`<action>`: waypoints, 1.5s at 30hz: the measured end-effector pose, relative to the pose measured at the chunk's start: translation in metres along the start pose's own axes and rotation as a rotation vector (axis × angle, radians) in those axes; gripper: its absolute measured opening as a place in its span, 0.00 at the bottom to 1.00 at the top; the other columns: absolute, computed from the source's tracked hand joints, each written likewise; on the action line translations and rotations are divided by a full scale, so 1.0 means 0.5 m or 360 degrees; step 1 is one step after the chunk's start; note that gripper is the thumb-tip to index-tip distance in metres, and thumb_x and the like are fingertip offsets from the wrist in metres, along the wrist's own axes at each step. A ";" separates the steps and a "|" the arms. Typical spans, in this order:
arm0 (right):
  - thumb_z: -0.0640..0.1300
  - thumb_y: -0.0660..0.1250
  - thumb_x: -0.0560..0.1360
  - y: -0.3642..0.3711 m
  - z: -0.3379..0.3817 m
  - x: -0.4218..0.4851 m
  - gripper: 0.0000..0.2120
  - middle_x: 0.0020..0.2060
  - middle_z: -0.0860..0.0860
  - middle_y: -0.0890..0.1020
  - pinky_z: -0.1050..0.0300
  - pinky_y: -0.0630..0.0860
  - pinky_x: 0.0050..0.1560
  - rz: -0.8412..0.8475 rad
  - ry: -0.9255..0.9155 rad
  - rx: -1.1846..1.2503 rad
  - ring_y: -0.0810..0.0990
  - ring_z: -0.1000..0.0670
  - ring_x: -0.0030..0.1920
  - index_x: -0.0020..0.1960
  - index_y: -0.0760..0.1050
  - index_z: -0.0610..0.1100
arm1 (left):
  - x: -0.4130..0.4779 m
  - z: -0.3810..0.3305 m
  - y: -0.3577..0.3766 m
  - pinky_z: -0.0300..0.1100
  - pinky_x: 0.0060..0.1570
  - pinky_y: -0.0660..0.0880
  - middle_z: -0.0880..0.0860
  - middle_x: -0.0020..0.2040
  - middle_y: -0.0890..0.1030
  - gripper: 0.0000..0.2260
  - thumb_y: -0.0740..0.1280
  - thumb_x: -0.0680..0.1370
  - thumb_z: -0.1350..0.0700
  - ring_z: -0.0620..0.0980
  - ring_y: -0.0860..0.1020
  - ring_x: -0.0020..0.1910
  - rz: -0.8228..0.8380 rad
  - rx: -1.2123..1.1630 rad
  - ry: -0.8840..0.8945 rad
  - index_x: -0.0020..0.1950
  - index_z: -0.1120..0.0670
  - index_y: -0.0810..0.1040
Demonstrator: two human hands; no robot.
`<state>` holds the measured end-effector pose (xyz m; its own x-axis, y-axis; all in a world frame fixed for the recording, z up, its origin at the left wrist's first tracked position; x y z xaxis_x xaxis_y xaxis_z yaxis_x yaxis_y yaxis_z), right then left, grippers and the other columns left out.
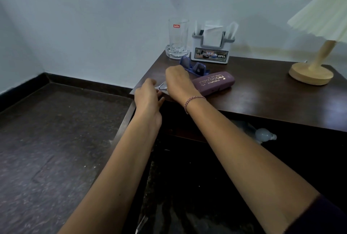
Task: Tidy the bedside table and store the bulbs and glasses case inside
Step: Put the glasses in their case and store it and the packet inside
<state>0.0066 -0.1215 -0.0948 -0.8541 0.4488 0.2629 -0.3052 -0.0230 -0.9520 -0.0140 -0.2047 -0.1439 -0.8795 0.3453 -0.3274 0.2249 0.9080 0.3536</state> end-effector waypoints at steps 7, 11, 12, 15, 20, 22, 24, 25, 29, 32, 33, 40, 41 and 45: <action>0.28 0.59 0.71 -0.003 0.006 -0.008 0.09 0.49 0.36 0.80 0.51 0.70 0.42 -0.0147 -0.0034 0.0068 0.78 0.37 0.51 0.47 0.75 0.33 | -0.002 -0.005 -0.014 0.39 0.45 0.76 0.58 0.47 0.74 0.08 0.58 0.77 0.58 0.51 0.75 0.44 -0.0012 -0.0006 0.0066 0.52 0.60 0.73; 0.32 0.61 0.73 -0.005 -0.002 -0.021 0.08 0.49 0.41 0.82 0.50 0.74 0.50 -0.0245 0.0071 0.0225 0.78 0.40 0.53 0.48 0.79 0.36 | -0.022 -0.006 -0.044 0.39 0.47 0.76 0.58 0.49 0.78 0.12 0.58 0.78 0.56 0.52 0.78 0.47 -0.0035 -0.0002 0.0066 0.54 0.61 0.74; 0.34 0.62 0.73 -0.005 0.000 -0.025 0.09 0.49 0.42 0.83 0.49 0.75 0.53 -0.0262 0.0092 0.0291 0.79 0.42 0.53 0.49 0.80 0.38 | -0.029 -0.008 -0.056 0.38 0.45 0.77 0.57 0.48 0.79 0.12 0.58 0.78 0.56 0.51 0.79 0.45 -0.0042 -0.0016 0.0082 0.54 0.62 0.75; 0.35 0.62 0.73 -0.009 0.015 -0.055 0.12 0.51 0.45 0.84 0.52 0.75 0.55 -0.0327 0.0145 0.0542 0.80 0.46 0.53 0.51 0.81 0.41 | -0.050 -0.015 -0.096 0.36 0.41 0.78 0.56 0.45 0.81 0.12 0.58 0.77 0.57 0.48 0.80 0.42 -0.0055 -0.0095 0.0105 0.52 0.63 0.76; 0.32 0.65 0.73 -0.013 0.014 -0.141 0.11 0.48 0.46 0.85 0.51 0.80 0.53 -0.0404 0.0205 0.1019 0.84 0.48 0.48 0.52 0.82 0.40 | -0.098 -0.001 -0.136 0.36 0.41 0.77 0.55 0.42 0.82 0.10 0.60 0.77 0.58 0.47 0.81 0.42 -0.0025 -0.0010 0.0129 0.49 0.62 0.77; 0.33 0.66 0.72 -0.002 -0.005 -0.177 0.11 0.46 0.48 0.86 0.53 0.82 0.50 -0.0431 0.0295 0.1122 0.84 0.51 0.44 0.50 0.83 0.43 | -0.118 0.016 -0.146 0.36 0.42 0.77 0.55 0.43 0.83 0.09 0.61 0.77 0.58 0.48 0.82 0.43 0.0003 0.0039 0.0132 0.45 0.60 0.78; 0.35 0.67 0.72 0.020 -0.027 -0.213 0.11 0.44 0.51 0.86 0.58 0.82 0.47 -0.0391 0.0363 0.1151 0.84 0.55 0.40 0.50 0.83 0.46 | -0.137 0.036 -0.154 0.37 0.44 0.77 0.55 0.44 0.83 0.08 0.60 0.77 0.59 0.47 0.82 0.45 0.0031 0.0082 0.0139 0.46 0.59 0.79; 0.35 0.67 0.72 0.032 -0.039 -0.231 0.11 0.43 0.52 0.86 0.62 0.81 0.46 -0.0370 0.0395 0.1167 0.83 0.57 0.39 0.49 0.83 0.46 | -0.146 0.047 -0.156 0.36 0.44 0.77 0.55 0.44 0.84 0.09 0.60 0.77 0.59 0.47 0.83 0.45 0.0052 0.0113 0.0150 0.47 0.59 0.79; 0.34 0.68 0.71 0.078 -0.093 -0.282 0.11 0.34 0.56 0.82 0.72 0.77 0.37 -0.0354 0.0550 0.1195 0.80 0.61 0.35 0.46 0.83 0.48 | -0.174 0.102 -0.137 0.30 0.33 0.77 0.47 0.34 0.85 0.18 0.60 0.77 0.60 0.40 0.83 0.37 0.0215 0.0295 0.0214 0.33 0.50 0.85; 0.35 0.69 0.71 0.115 -0.128 -0.293 0.09 0.35 0.55 0.83 0.65 0.80 0.39 -0.0282 0.0680 0.1186 0.82 0.58 0.37 0.43 0.82 0.48 | -0.156 0.153 -0.122 0.43 0.47 0.79 0.47 0.35 0.85 0.18 0.62 0.77 0.57 0.46 0.84 0.42 0.0169 0.0491 0.0142 0.30 0.44 0.83; 0.35 0.69 0.71 0.126 -0.140 -0.292 0.08 0.36 0.54 0.83 0.65 0.80 0.40 -0.0271 0.0718 0.1169 0.82 0.58 0.37 0.42 0.82 0.48 | -0.142 0.171 -0.117 0.49 0.53 0.78 0.51 0.38 0.86 0.16 0.63 0.76 0.57 0.49 0.83 0.45 0.0137 0.0530 0.0096 0.32 0.48 0.83; 0.34 0.67 0.72 0.225 -0.196 -0.240 0.09 0.44 0.51 0.85 0.70 0.73 0.42 -0.0149 0.1004 0.1193 0.79 0.58 0.41 0.45 0.83 0.45 | -0.030 0.243 -0.082 0.50 0.55 0.77 0.56 0.49 0.83 0.13 0.62 0.76 0.50 0.54 0.80 0.48 -0.0117 0.0885 -0.0064 0.49 0.58 0.81; 0.34 0.66 0.72 0.240 -0.203 -0.232 0.09 0.45 0.49 0.85 0.68 0.74 0.44 -0.0130 0.1052 0.1231 0.80 0.57 0.42 0.46 0.83 0.44 | -0.014 0.249 -0.077 0.50 0.54 0.77 0.57 0.50 0.82 0.15 0.62 0.76 0.50 0.55 0.80 0.49 -0.0125 0.0906 -0.0098 0.51 0.59 0.80; 0.33 0.65 0.73 0.286 -0.237 -0.203 0.10 0.47 0.46 0.85 0.64 0.77 0.45 -0.0170 0.1236 0.1323 0.83 0.50 0.46 0.47 0.83 0.43 | 0.033 0.261 -0.059 0.47 0.49 0.77 0.59 0.49 0.81 0.17 0.61 0.77 0.49 0.57 0.80 0.47 -0.0148 0.0907 -0.0128 0.53 0.62 0.79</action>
<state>0.0996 -0.0643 -0.2764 -0.4042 0.9084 -0.1071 -0.7918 -0.4061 -0.4563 0.0196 -0.1948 -0.2741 -0.8768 0.2550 -0.4077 0.3580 0.9121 -0.1996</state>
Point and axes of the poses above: each hand's wrist, its own x-axis towards the middle knuckle, its own y-axis out of the palm, z = x × y, the point moved 6 cm from there along x, towards the middle knuckle
